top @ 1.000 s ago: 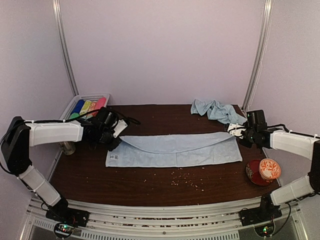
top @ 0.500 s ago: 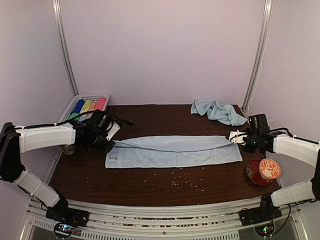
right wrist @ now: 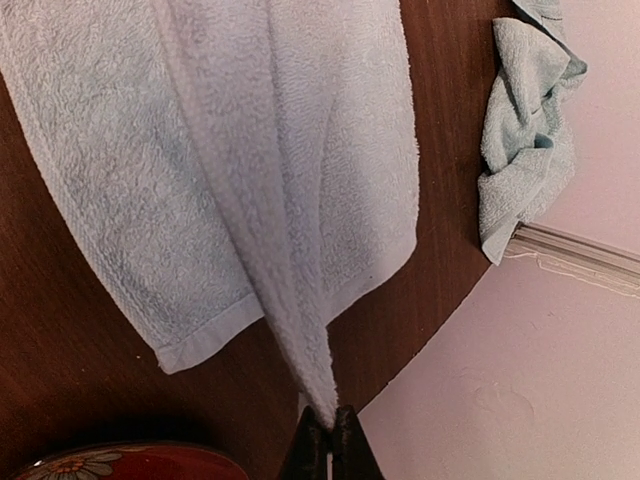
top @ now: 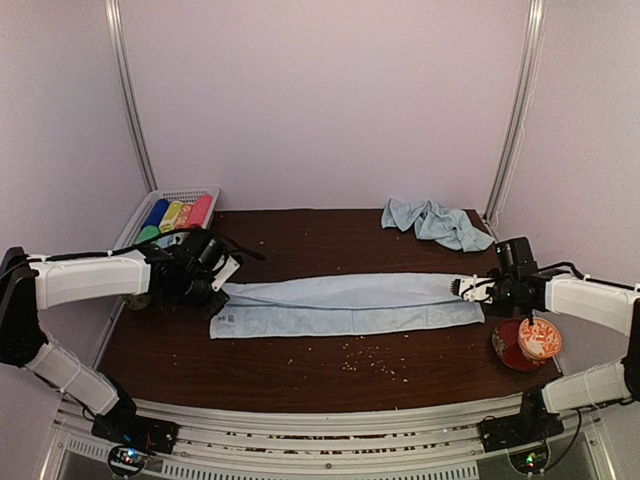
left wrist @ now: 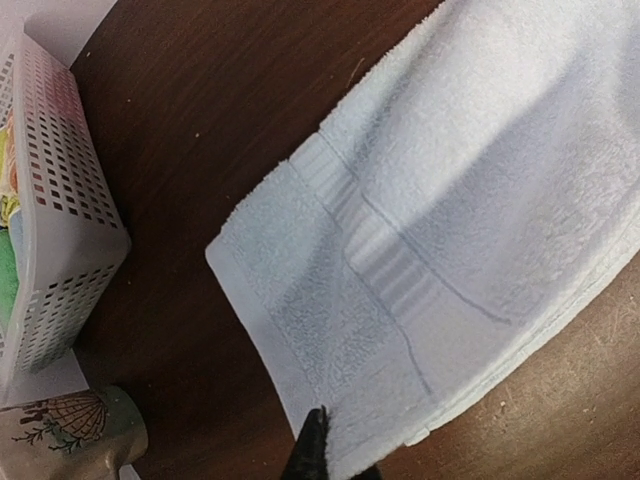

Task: Roll the towels
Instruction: Fold the towel at the center of the board.

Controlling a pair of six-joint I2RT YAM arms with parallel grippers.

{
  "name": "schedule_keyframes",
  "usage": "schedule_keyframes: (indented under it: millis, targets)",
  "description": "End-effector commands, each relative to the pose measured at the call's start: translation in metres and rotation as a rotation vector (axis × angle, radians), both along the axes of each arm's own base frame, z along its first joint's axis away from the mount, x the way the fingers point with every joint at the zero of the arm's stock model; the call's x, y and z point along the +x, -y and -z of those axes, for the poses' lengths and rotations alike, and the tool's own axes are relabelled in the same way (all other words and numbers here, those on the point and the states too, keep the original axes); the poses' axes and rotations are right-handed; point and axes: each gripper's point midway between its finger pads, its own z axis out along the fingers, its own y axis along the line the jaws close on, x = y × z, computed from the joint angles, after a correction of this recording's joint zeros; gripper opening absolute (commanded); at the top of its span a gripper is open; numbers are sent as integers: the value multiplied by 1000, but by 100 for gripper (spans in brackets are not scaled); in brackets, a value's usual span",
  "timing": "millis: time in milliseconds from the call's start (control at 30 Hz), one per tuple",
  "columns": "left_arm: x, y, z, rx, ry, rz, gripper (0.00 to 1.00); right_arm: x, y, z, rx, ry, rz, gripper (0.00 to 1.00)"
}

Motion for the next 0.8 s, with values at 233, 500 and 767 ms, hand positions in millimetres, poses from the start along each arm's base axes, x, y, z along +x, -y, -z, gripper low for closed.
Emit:
schedule_keyframes:
  millis: [233, 500, 767]
  targets:
    - [-11, -5, -7, -46, 11, -33, 0, -15, 7, 7, -38, -62, -20, 0]
    - [-11, -6, -18, -67, 41, -37, 0, -20, 3, 2, -21, -69, -55, 0]
    - [-13, 0, -5, -63, -8, -9, 0, -26, 8, 16, -57, -99, -58, 0]
